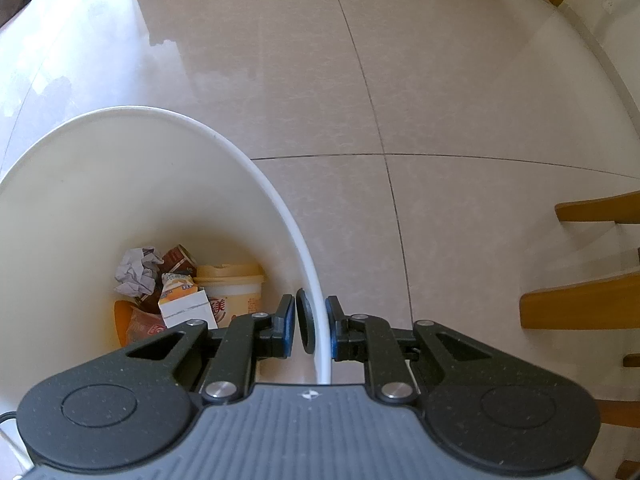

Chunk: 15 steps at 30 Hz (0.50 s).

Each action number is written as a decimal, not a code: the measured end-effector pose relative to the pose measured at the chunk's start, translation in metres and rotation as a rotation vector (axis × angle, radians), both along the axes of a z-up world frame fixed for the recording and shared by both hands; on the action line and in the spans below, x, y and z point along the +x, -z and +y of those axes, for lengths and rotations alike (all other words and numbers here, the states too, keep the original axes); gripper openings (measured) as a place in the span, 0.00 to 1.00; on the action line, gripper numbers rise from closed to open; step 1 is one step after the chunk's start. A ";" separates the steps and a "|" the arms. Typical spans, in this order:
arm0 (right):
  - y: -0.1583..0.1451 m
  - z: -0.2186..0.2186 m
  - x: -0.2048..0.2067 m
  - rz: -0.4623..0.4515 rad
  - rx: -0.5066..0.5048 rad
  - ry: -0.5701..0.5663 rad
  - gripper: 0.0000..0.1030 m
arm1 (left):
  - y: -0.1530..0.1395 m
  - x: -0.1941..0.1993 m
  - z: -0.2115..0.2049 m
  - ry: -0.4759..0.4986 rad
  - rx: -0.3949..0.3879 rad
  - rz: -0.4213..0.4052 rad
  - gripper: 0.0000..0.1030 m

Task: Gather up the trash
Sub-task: 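Move the left tool back to the floor and grasp the small white cup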

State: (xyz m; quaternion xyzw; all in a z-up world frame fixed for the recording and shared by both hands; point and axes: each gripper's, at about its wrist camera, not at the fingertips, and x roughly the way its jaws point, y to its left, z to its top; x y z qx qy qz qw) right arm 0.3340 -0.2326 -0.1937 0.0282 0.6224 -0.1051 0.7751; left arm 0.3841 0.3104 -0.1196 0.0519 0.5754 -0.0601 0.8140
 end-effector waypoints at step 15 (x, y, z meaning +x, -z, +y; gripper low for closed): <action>0.000 0.000 -0.001 -0.002 -0.008 0.003 0.18 | 0.146 -0.006 0.059 -0.387 -0.109 0.150 0.84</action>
